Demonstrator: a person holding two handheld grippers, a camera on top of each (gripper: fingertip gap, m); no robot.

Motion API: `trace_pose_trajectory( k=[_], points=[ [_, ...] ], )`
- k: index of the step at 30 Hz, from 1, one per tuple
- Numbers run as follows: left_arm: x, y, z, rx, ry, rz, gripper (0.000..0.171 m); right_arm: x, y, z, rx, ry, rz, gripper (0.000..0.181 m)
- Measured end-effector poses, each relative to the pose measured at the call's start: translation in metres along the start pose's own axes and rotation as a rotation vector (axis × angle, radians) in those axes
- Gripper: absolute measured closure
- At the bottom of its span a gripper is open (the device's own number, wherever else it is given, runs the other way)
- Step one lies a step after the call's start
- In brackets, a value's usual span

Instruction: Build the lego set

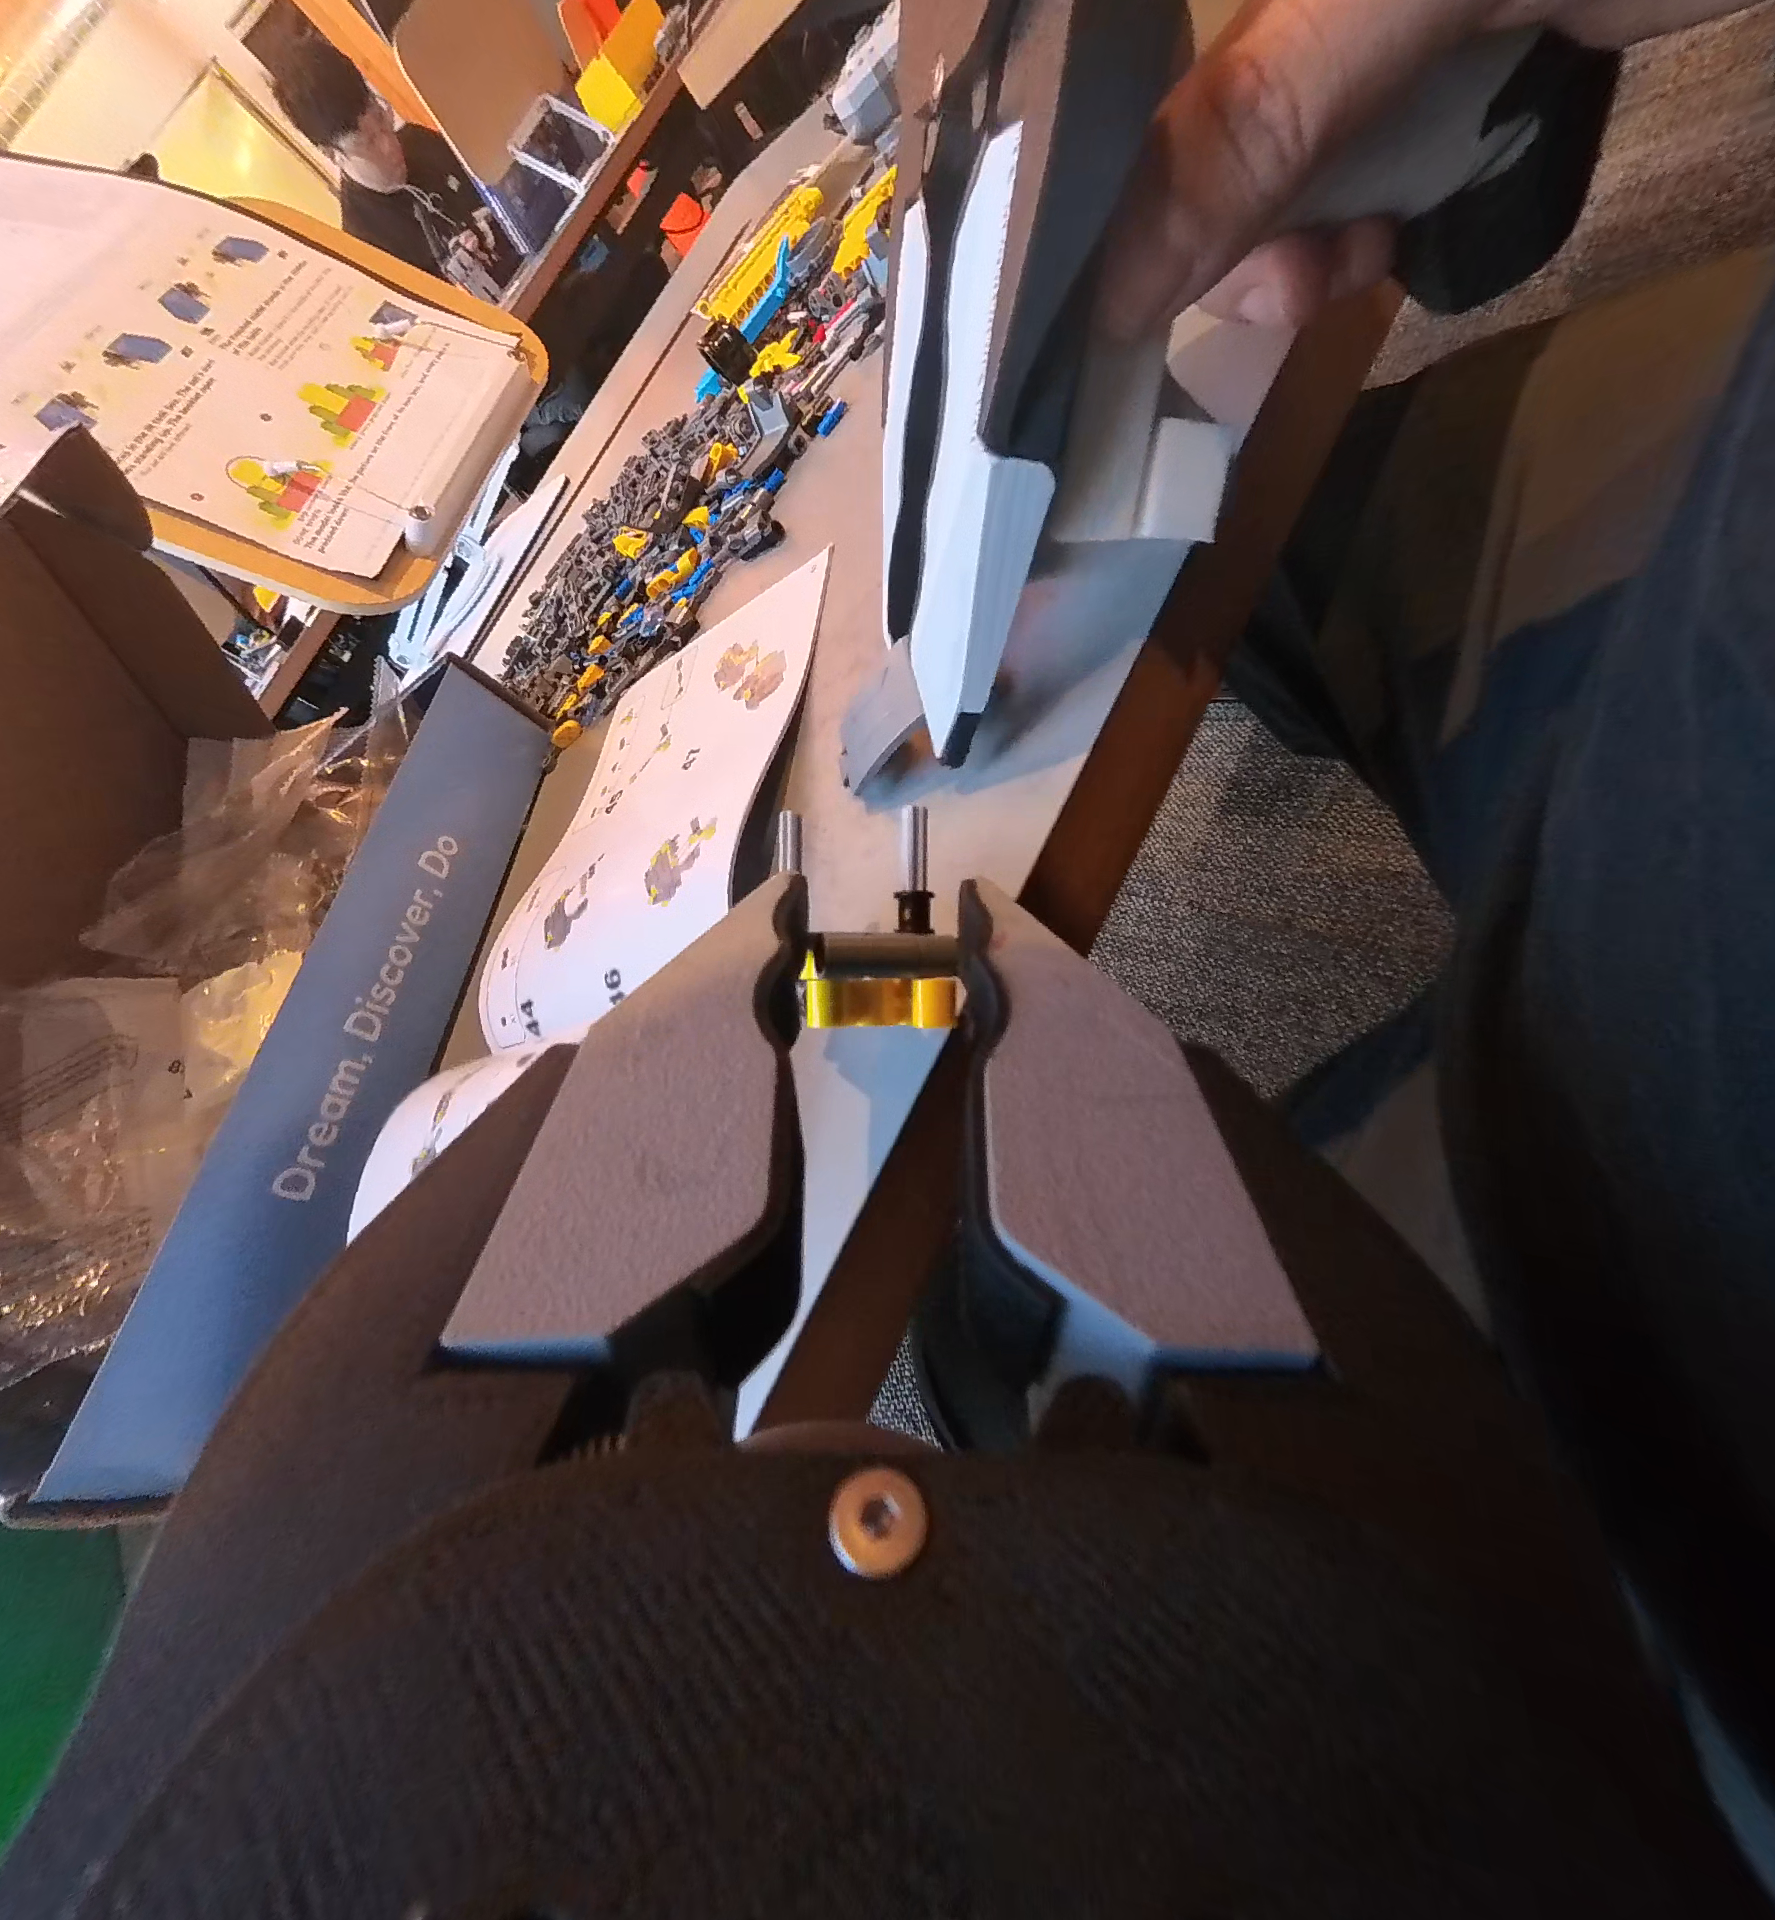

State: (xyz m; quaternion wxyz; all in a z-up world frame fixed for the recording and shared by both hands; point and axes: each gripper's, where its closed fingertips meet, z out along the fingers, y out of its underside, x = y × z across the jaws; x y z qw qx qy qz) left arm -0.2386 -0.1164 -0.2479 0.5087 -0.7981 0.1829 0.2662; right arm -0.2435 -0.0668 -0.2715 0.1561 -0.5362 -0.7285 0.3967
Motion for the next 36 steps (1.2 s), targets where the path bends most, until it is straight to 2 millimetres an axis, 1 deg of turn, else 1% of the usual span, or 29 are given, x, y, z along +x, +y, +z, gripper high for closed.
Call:
trace_pose_trajectory(
  k=[3, 7, 9, 14, 17, 19, 23, 29, 36],
  points=[
    [-0.001, -0.002, 0.003, -0.003, -0.003, -0.006, 0.144, 0.000, 0.000, 0.000, 0.003, -0.006, 0.003, 0.157],
    [-0.002, -0.006, 0.007, -0.028, -0.024, 0.019, 0.144, -0.004, -0.001, -0.004, 0.018, -0.010, -0.013, 0.143],
    [-0.002, -0.006, 0.010, -0.053, -0.035, 0.043, 0.144, -0.004, -0.003, -0.010, 0.045, -0.003, -0.020, 0.139],
    [0.001, -0.005, 0.014, -0.104, -0.033, 0.053, 0.144, -0.001, -0.007, -0.028, 0.122, 0.001, -0.025, 0.139],
    [0.003, -0.006, 0.016, -0.120, -0.029, 0.039, 0.144, 0.001, -0.005, -0.034, 0.146, -0.015, -0.028, 0.137],
    [0.004, -0.008, 0.019, -0.132, -0.029, 0.054, 0.144, -0.001, -0.004, -0.036, 0.159, -0.036, -0.036, 0.137],
    [0.008, -0.011, 0.024, -0.150, -0.024, 0.066, 0.144, -0.008, -0.002, -0.035, 0.167, -0.077, -0.045, 0.139],
    [0.010, -0.004, 0.024, -0.179, -0.022, 0.081, 0.144, -0.006, 0.006, -0.033, 0.157, -0.101, -0.041, 0.139],
    [0.010, -0.002, 0.025, -0.191, -0.018, 0.064, 0.144, -0.010, 0.005, -0.030, 0.141, -0.128, -0.062, 0.141]
  ],
)
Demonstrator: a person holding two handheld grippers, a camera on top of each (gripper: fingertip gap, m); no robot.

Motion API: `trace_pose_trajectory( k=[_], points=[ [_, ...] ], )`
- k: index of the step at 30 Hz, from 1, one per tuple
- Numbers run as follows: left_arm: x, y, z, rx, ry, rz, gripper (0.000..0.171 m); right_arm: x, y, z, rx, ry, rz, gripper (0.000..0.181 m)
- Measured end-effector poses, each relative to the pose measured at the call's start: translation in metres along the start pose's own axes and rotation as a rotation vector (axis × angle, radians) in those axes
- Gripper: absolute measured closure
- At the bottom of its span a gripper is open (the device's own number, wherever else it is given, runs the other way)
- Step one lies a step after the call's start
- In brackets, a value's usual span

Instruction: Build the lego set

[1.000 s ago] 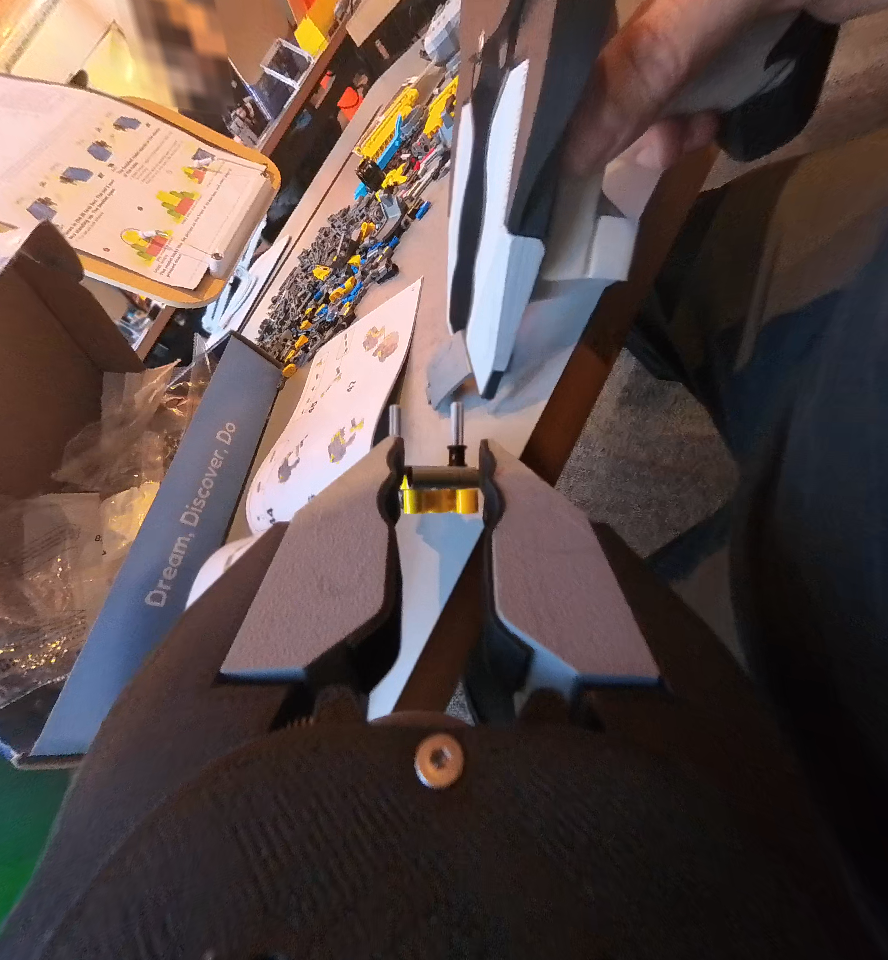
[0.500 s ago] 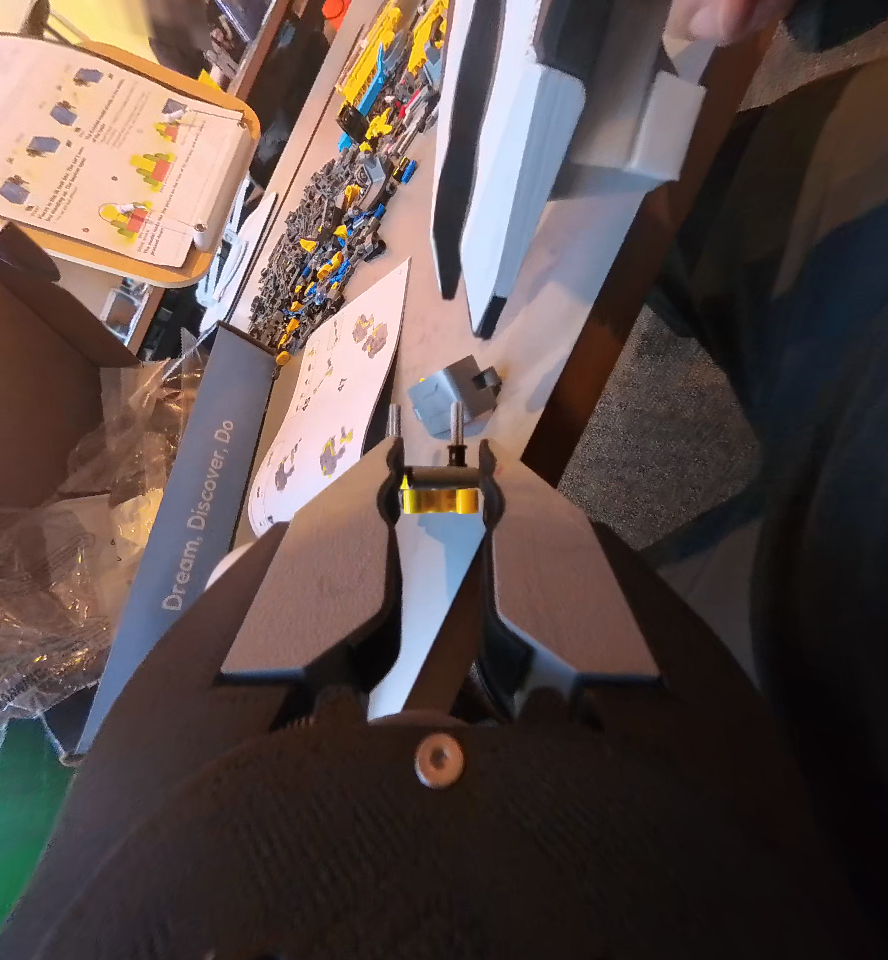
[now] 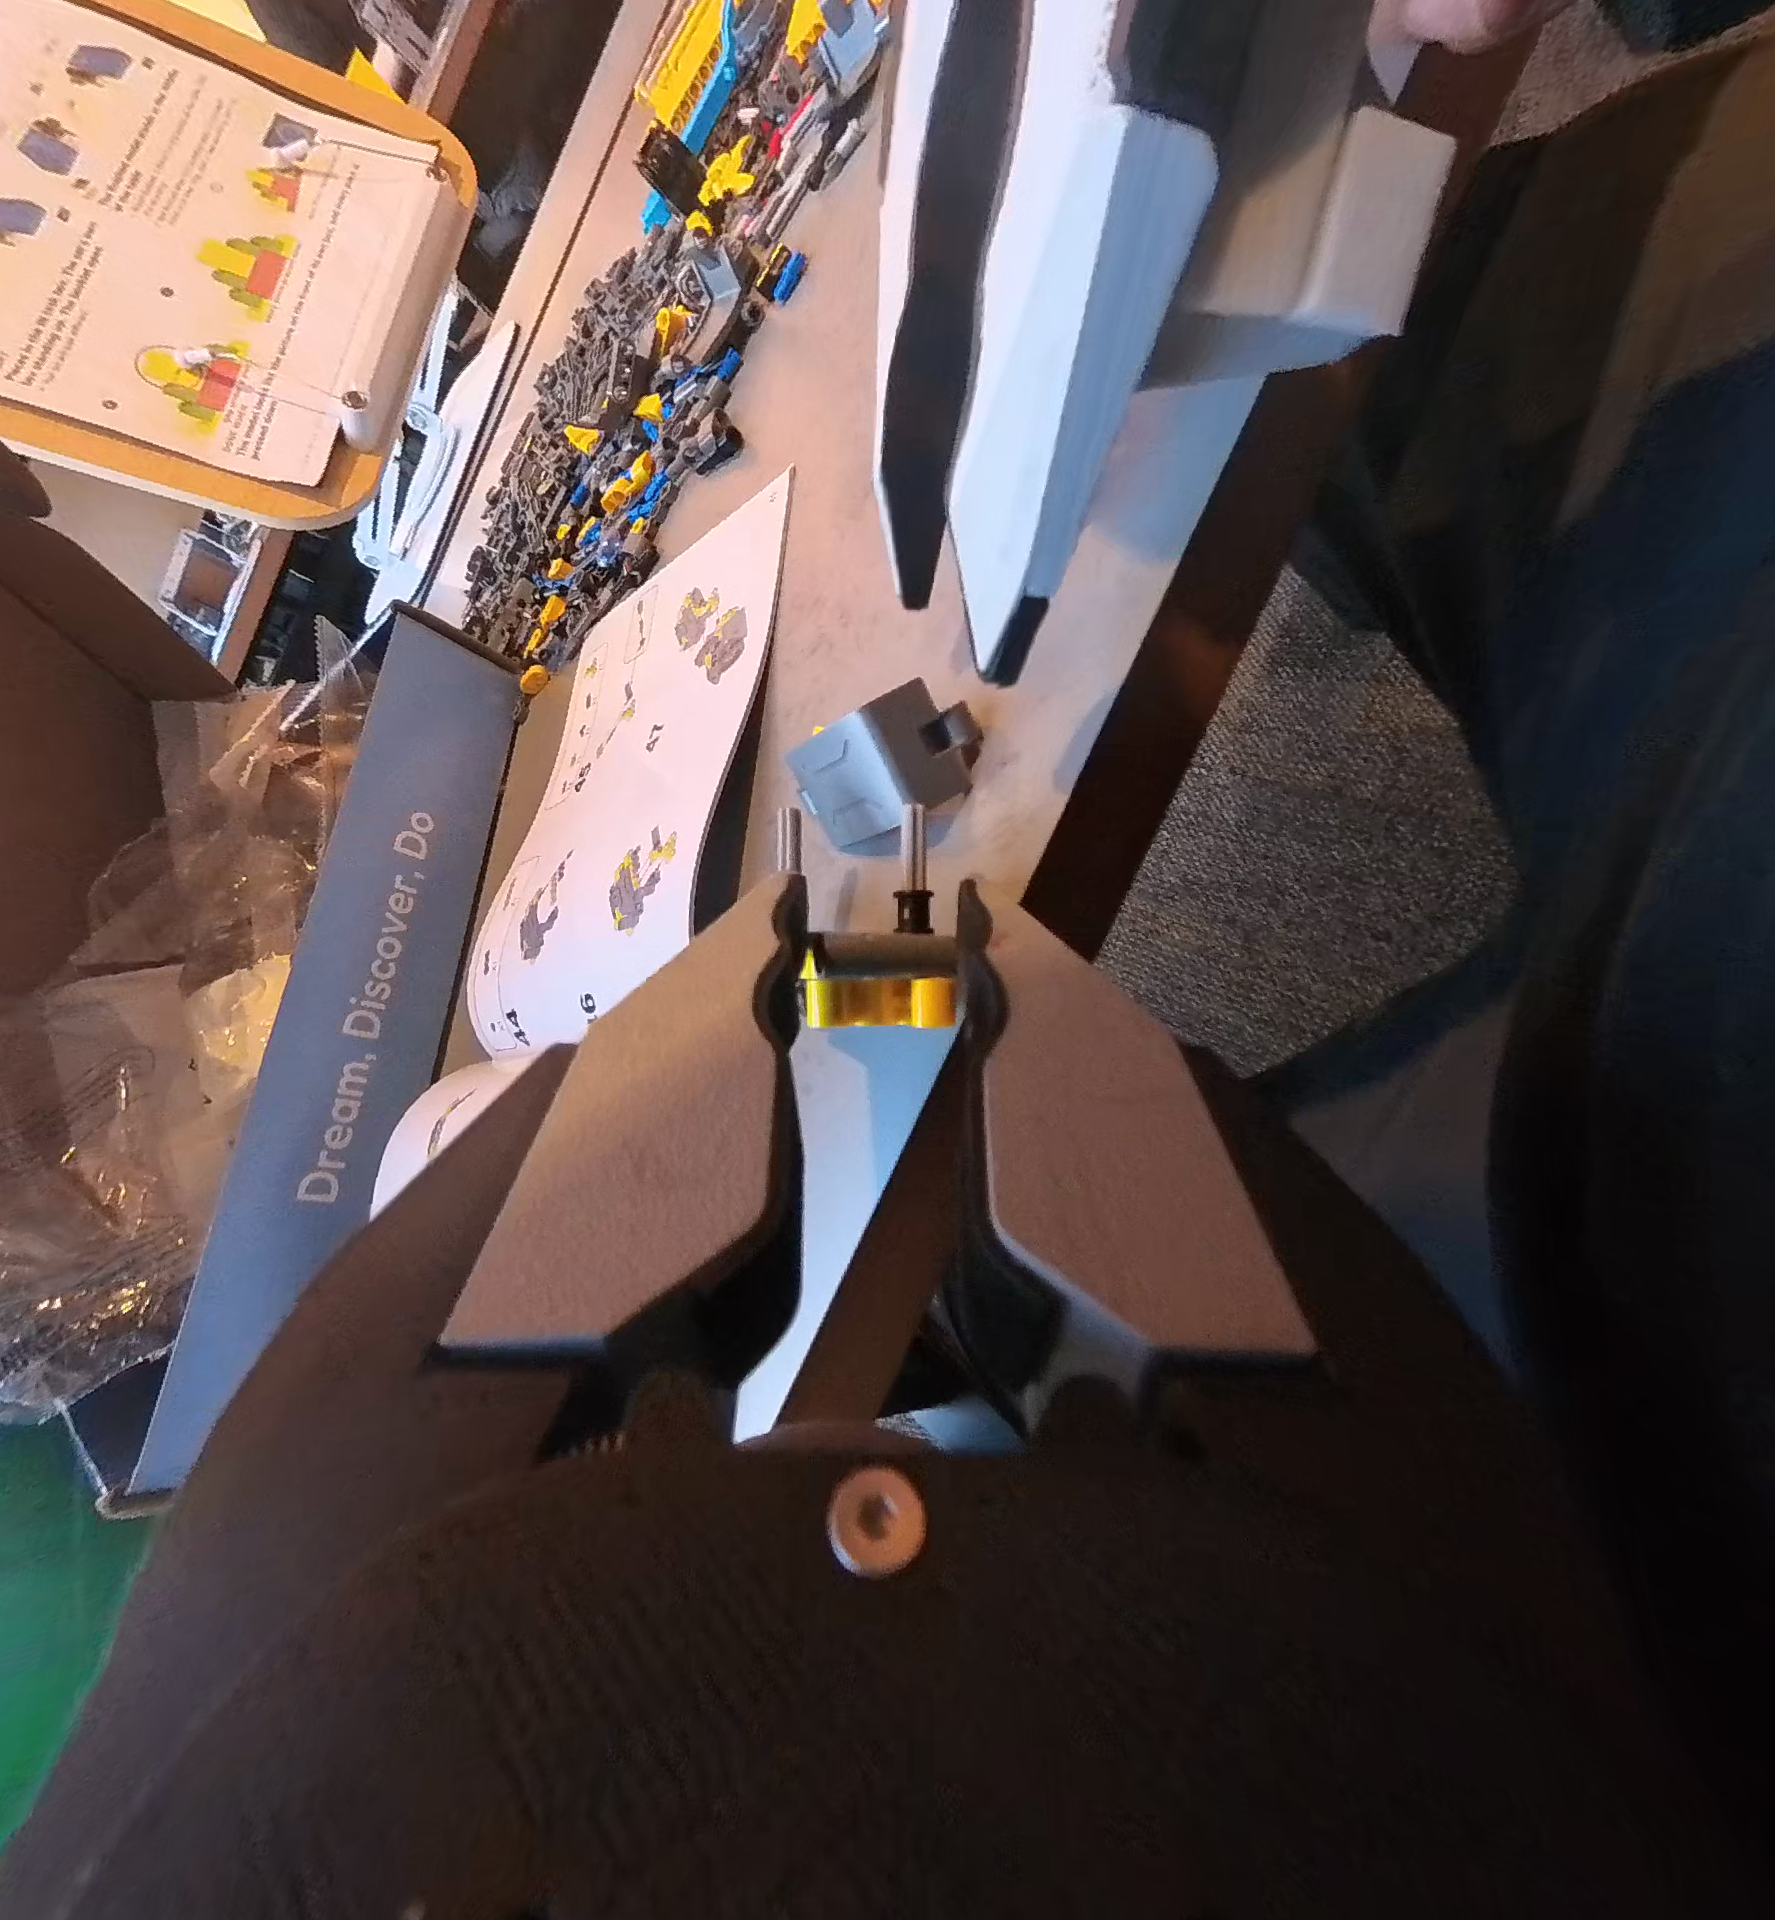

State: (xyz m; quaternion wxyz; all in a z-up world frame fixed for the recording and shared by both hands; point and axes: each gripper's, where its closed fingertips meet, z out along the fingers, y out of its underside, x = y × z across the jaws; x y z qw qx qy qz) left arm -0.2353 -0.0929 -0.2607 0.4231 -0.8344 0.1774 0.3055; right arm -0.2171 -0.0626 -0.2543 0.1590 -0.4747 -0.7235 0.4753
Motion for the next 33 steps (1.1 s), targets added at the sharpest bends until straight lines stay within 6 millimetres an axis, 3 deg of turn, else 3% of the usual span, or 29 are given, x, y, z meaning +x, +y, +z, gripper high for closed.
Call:
trace_pose_trajectory(
  k=[11, 22, 33],
  points=[
    [-0.003, 0.005, 0.001, 0.013, 0.024, -0.035, 0.145, 0.004, -0.004, 0.007, -0.030, 0.003, -0.023, 0.145],
    [-0.004, 0.006, 0.005, 0.027, 0.154, -0.105, 0.144, 0.006, -0.010, 0.021, -0.078, -0.028, -0.037, 0.151],
    [0.003, 0.001, 0.001, 0.068, 0.257, -0.195, 0.132, 0.006, -0.007, 0.025, -0.094, -0.123, 0.117, 0.171]
  ],
)
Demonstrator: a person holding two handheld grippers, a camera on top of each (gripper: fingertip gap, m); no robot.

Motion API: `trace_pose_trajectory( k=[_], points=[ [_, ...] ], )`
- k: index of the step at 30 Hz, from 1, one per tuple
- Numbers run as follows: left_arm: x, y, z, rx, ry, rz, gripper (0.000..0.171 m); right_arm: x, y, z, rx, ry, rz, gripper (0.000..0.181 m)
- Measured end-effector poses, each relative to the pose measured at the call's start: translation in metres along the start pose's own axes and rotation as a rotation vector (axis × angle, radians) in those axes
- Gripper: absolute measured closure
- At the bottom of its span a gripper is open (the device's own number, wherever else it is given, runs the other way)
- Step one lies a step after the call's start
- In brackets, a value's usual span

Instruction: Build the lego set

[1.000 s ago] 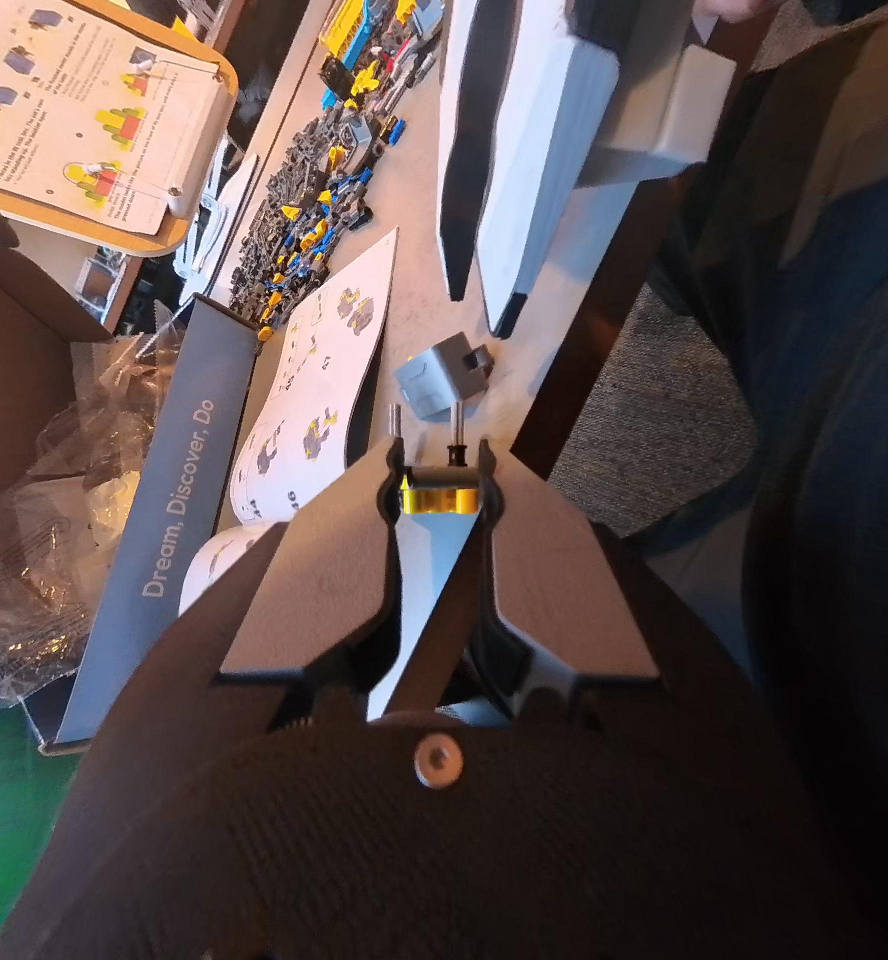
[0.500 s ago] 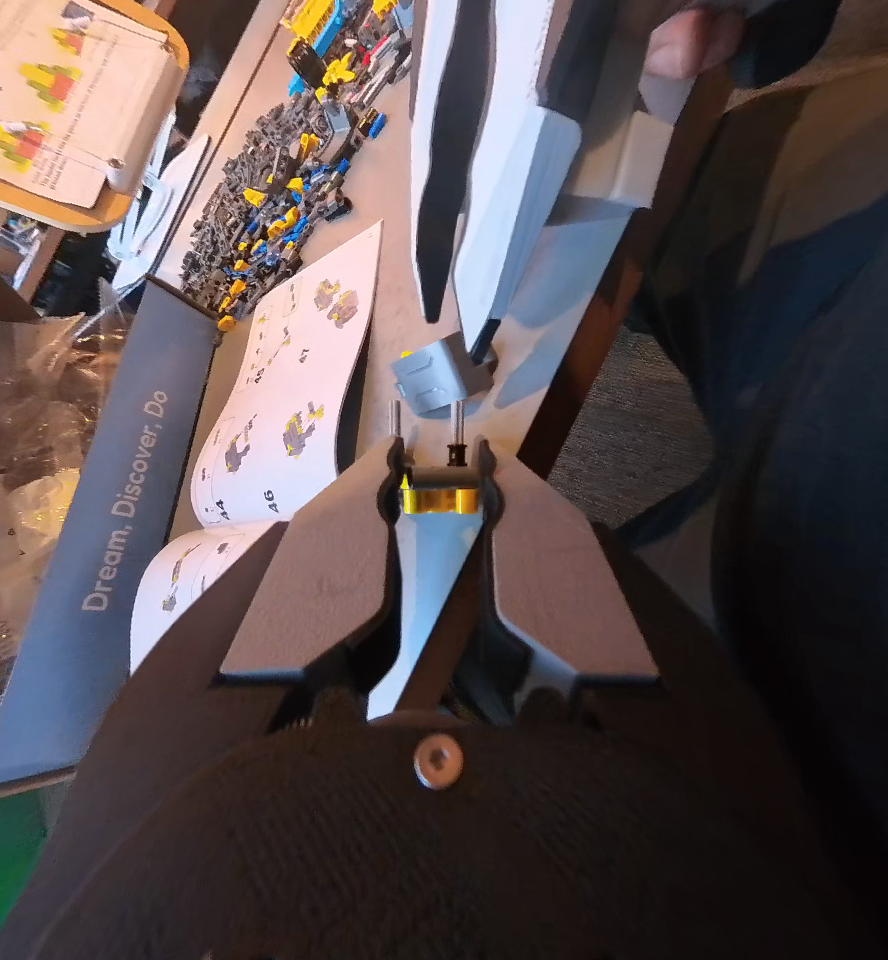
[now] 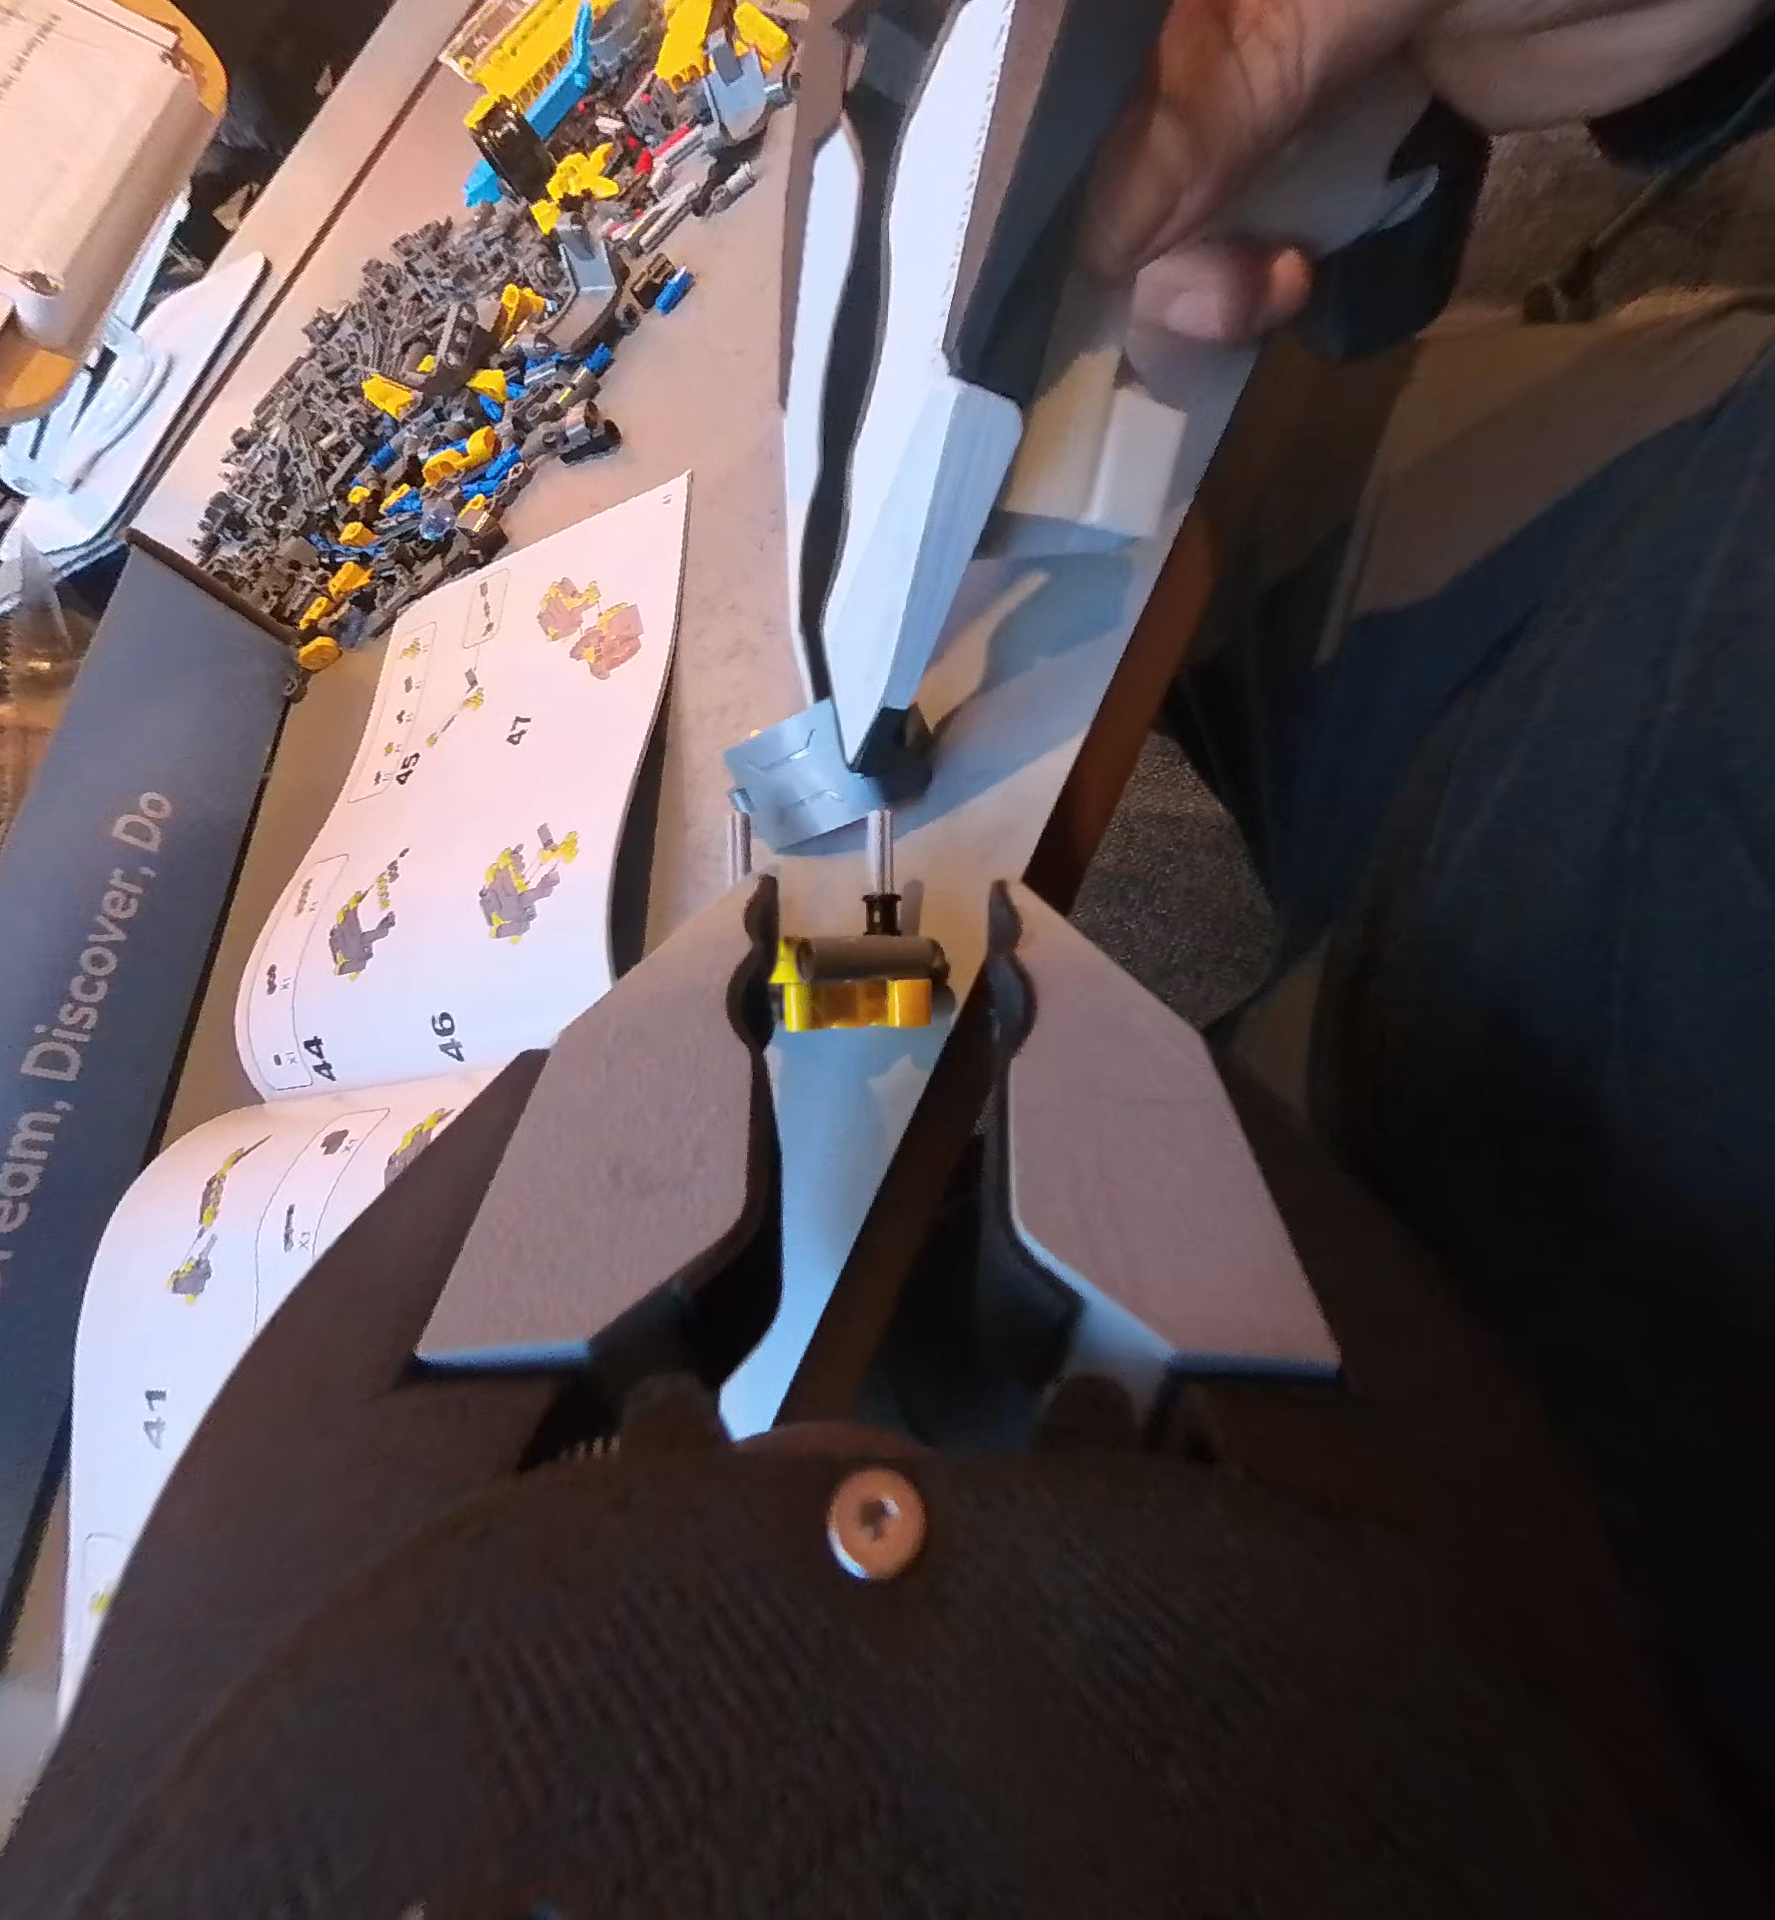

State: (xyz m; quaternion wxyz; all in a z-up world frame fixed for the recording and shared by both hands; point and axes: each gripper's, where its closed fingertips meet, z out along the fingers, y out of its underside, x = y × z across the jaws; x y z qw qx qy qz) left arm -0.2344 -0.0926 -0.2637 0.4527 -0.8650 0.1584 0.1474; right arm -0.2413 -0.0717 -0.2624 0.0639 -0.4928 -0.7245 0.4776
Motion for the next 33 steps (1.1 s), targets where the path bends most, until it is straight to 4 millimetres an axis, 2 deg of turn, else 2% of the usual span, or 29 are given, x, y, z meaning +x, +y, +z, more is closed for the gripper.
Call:
trace_pose_trajectory(
  k=[6, 12, 17, 22, 24, 28, 33],
  points=[
    [0.001, -0.013, -0.011, 0.083, 0.055, -0.100, 0.124, -0.001, 0.001, -0.002, 0.009, -0.061, 0.077, 0.178],
    [-0.022, -0.018, -0.029, 0.105, 0.072, -0.288, 0.126, -0.008, 0.001, -0.005, 0.022, -0.127, 0.115, 0.177],
    [-0.033, -0.026, -0.040, 0.137, 0.159, -0.486, 0.126, -0.025, -0.019, -0.019, 0.152, -0.252, 0.098, 0.177],
    [-0.030, -0.039, -0.034, 0.189, 0.311, -0.631, 0.128, -0.046, -0.040, -0.040, 0.282, -0.400, 0.069, 0.178],
    [-0.027, -0.045, -0.033, 0.226, 0.341, -0.615, 0.122, -0.047, -0.043, -0.046, 0.309, -0.417, 0.071, 0.177],
    [-0.017, -0.050, -0.024, 0.256, 0.240, -0.455, 0.118, -0.044, -0.047, -0.051, 0.340, -0.438, 0.126, 0.178],
    [-0.017, -0.065, -0.022, 0.315, 0.179, -0.425, 0.117, -0.050, -0.046, -0.048, 0.341, -0.474, 0.143, 0.177]
  ],
)
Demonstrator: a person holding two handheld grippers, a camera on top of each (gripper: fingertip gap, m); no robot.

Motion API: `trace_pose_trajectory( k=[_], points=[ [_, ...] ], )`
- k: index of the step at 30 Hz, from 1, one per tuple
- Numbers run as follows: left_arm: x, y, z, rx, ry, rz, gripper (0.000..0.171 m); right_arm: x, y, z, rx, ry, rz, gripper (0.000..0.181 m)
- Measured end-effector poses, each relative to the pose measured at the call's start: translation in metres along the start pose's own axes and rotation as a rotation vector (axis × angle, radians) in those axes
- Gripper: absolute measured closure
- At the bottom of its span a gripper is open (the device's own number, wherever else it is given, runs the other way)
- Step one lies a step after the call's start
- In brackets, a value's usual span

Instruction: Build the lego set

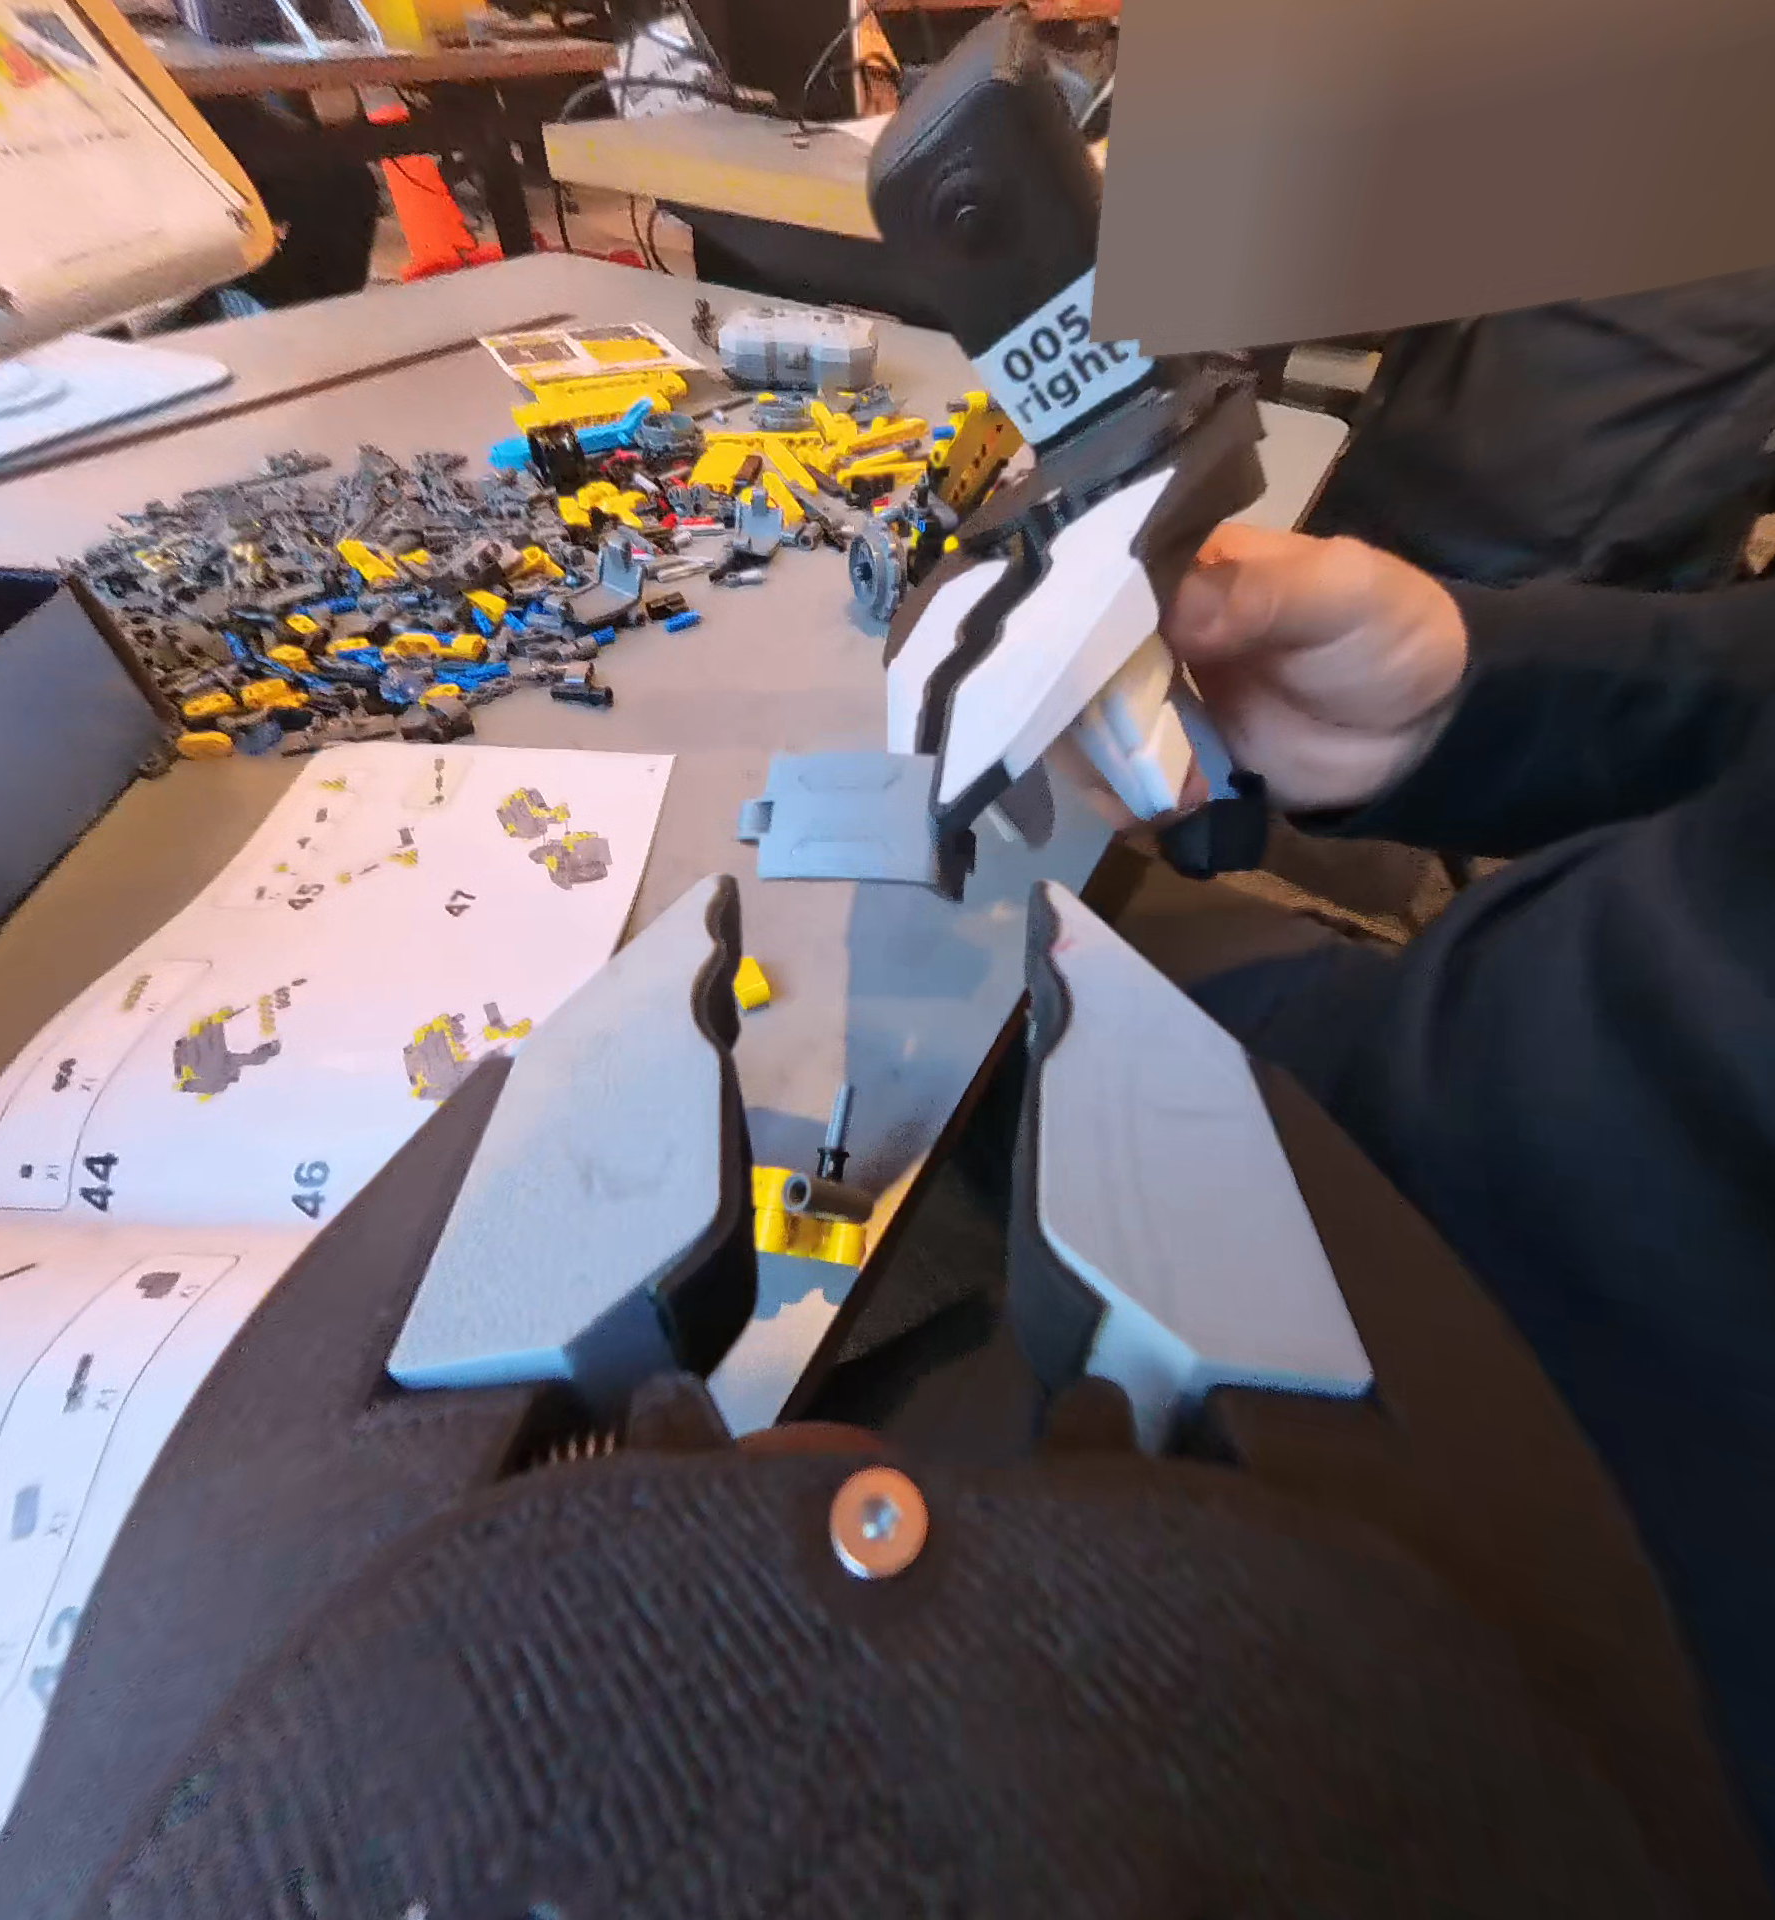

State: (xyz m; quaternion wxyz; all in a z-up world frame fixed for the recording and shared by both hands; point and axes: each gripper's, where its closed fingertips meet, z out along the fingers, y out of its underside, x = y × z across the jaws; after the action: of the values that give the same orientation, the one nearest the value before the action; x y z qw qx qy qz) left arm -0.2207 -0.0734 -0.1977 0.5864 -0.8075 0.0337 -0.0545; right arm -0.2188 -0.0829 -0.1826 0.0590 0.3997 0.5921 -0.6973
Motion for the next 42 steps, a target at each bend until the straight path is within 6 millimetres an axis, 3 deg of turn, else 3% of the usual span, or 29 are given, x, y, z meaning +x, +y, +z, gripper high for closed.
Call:
trace_pose_trajectory(
  k=[5, 10, 18, 30, 38, 42],
  points=[
    [0.008, 0.002, -0.001, 0.013, -0.017, 0.019, 0.117, -0.006, 0.003, 0.004, -0.014, -0.024, -0.006, 0.177],
    [0.006, 0.004, -0.004, 0.043, -0.027, -0.030, 0.124, -0.011, 0.010, 0.011, -0.053, -0.059, -0.004, 0.178],
    [0.004, 0.010, -0.010, 0.045, -0.051, 0.035, 0.129, -0.011, 0.014, 0.020, -0.092, -0.068, -0.001, 0.177],
    [0.000, 0.018, -0.006, -0.020, -0.094, 0.227, 0.129, -0.002, 0.015, 0.021, -0.112, -0.048, 0.084, 0.167],
    [-0.001, 0.024, -0.003, -0.096, -0.152, 0.384, 0.129, 0.007, 0.014, 0.020, -0.099, -0.054, 0.201, 0.175],
    [-0.003, 0.023, -0.013, -0.091, -0.143, 0.235, 0.134, 0.013, 0.008, 0.015, -0.073, -0.014, 0.192, 0.179]
  ],
)
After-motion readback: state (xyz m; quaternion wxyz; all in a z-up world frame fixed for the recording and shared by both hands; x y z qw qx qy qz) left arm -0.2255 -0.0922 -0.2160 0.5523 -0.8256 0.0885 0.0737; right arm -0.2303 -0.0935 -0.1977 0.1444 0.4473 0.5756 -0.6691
